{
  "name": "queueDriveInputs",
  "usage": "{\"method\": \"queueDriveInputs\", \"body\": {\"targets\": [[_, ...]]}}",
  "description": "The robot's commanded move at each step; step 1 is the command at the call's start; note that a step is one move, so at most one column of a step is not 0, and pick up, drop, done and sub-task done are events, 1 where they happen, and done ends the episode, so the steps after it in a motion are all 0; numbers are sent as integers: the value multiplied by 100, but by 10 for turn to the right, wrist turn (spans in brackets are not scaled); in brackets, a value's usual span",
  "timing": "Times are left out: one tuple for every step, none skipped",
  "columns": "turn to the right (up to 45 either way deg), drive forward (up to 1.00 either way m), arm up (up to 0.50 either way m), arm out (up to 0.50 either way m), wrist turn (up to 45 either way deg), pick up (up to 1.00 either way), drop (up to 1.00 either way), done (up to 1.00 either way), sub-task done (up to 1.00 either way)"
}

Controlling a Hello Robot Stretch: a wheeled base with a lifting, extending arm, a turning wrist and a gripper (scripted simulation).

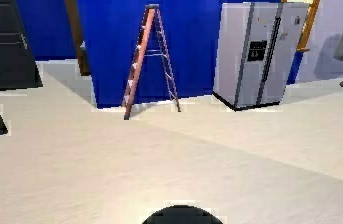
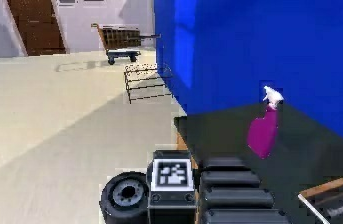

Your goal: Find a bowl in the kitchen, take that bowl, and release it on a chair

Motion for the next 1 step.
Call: {"method": "queueDriveInputs", "body": {"targets": [[-150,0,0,0,0,0,0,0,0]]}}
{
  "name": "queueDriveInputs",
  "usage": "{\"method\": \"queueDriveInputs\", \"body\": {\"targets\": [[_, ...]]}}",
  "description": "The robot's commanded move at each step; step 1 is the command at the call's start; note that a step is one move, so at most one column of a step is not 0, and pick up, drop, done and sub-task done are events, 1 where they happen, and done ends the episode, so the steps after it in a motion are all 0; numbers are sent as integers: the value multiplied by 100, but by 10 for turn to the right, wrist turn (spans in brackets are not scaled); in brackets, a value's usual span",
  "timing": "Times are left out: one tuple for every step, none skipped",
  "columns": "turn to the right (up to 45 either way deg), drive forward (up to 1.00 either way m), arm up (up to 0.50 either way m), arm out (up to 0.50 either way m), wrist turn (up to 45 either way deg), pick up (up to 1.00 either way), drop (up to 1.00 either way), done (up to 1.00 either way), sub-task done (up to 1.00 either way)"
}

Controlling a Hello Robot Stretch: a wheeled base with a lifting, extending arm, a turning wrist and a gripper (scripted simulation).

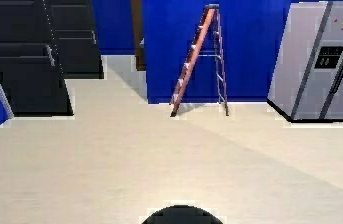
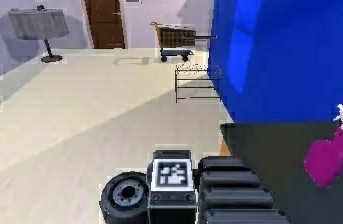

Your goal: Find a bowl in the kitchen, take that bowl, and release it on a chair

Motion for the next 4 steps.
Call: {"method": "queueDriveInputs", "body": {"targets": [[0,25,0,0,0,0,0,0,0],[450,0,0,0,0,0,0,0,0],[420,0,0,0,0,0,0,0,0],[0,100,0,0,0,0,0,0,0]]}}
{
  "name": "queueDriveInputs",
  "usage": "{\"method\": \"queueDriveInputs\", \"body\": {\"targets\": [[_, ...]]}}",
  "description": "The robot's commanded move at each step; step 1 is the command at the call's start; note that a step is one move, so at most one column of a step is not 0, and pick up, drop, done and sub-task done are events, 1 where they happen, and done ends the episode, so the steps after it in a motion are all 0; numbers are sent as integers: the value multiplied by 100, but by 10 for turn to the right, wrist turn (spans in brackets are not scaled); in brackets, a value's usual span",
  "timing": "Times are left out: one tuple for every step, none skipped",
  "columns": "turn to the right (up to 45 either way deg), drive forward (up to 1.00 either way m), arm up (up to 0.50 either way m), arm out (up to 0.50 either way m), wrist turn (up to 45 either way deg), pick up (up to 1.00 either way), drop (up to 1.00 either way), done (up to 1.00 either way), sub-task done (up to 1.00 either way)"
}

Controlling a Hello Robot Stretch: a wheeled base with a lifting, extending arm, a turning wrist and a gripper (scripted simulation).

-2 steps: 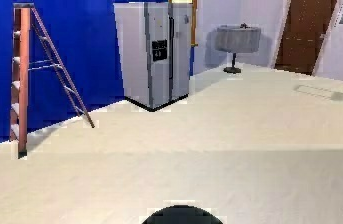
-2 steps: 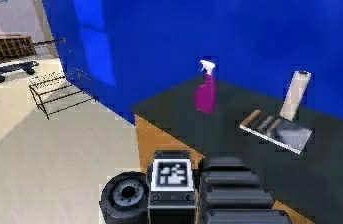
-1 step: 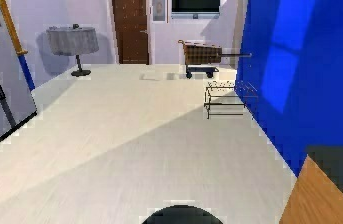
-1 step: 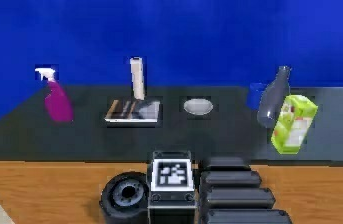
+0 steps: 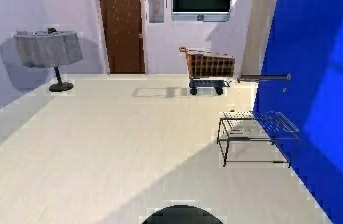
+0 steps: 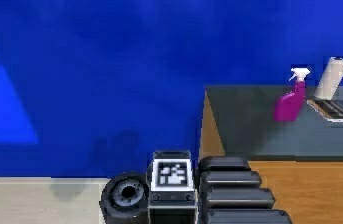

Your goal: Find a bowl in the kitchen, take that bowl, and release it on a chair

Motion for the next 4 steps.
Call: {"method": "queueDriveInputs", "body": {"targets": [[0,100,0,0,0,0,0,0,0],[0,100,0,0,0,0,0,0,0],[120,0,0,0,0,0,0,0,0],[30,0,0,0,0,0,0,0,0]]}}
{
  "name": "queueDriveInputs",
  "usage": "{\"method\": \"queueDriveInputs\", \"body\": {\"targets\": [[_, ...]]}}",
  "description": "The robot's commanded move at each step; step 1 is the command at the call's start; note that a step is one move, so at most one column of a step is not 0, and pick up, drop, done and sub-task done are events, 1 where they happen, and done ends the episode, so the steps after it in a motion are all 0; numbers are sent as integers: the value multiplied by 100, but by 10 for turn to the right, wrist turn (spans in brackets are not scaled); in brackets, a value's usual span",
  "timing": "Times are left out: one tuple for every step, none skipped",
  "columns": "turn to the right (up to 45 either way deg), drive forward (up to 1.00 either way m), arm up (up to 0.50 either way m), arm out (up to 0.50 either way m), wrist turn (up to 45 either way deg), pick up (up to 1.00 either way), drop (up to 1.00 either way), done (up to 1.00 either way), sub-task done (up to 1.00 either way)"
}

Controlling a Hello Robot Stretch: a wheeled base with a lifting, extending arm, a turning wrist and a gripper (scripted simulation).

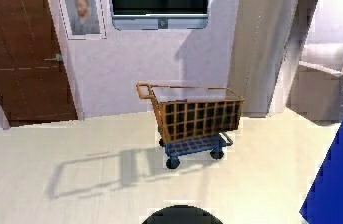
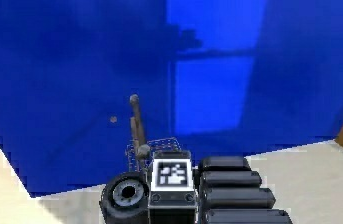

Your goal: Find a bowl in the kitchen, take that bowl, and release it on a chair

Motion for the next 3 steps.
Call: {"method": "queueDriveInputs", "body": {"targets": [[0,20,0,0,0,0,0,0,0],[420,0,0,0,0,0,0,0,0],[0,15,0,0,0,0,0,0,0]]}}
